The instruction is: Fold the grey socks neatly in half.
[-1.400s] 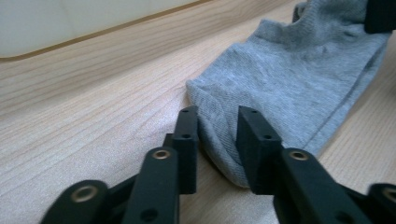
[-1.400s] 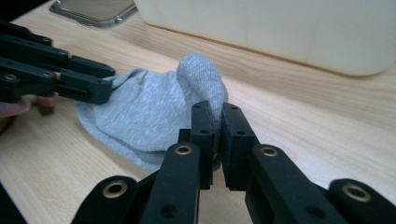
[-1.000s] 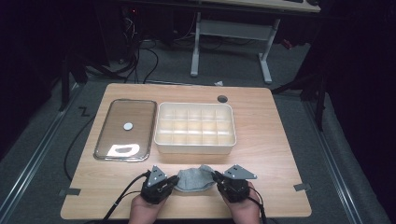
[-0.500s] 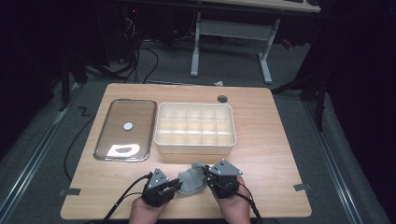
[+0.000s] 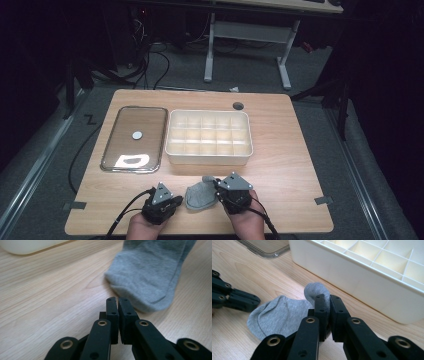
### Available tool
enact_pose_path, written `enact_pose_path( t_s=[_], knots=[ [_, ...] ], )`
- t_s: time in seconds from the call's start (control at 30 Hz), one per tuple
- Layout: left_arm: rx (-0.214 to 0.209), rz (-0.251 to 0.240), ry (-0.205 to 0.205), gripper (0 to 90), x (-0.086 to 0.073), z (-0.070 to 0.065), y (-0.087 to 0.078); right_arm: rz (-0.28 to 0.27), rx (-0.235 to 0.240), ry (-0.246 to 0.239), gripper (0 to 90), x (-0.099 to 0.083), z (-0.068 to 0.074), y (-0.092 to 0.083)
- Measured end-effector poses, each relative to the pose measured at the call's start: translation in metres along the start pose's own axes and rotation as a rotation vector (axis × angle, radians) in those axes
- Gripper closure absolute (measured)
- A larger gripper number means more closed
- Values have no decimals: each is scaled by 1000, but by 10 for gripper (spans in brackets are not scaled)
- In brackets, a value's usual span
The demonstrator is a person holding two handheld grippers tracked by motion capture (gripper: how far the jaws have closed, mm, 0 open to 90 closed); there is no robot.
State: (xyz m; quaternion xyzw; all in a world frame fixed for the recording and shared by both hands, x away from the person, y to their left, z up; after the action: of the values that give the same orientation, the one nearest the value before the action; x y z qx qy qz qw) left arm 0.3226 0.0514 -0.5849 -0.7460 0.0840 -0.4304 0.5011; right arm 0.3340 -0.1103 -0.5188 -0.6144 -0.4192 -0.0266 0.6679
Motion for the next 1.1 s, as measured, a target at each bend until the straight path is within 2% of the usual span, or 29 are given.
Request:
enact_pose_path(
  t_s=[0.27,0.53,0.67,0.73,0.87,0.97,1.1],
  knots=[
    [-11,-12,6,873,1,-3,2,11,36,-66,860,3,27,8],
    [-14,-15,8,872,1,-3,2,60,75,-133,863,0,55,26],
    [-15,-15,7,872,1,-3,2,21,87,-141,864,9,60,20],
    [-16,-16,6,872,1,-3,2,46,104,-160,864,5,64,23],
    [-16,-15,5,872,1,-2,2,117,135,-186,867,-16,71,35],
    [-10,-16,9,870,1,-3,2,125,165,-181,867,-23,74,39],
    [-8,-17,9,869,1,-3,2,122,175,-180,866,-23,76,41]
  ],
)
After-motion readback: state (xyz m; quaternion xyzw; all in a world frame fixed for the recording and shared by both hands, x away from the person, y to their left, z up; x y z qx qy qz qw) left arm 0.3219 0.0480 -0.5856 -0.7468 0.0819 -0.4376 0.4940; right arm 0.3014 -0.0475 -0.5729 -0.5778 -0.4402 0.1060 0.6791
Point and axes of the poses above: each handheld gripper's, and its own axes: y roughly forward along the jaws, x roughly out of its top, z roughly to its left, the point moved 8 cm from there along y, roughly forward along the jaws, and after that the axes turned 15 degrees about z, right-handed, at the moved point
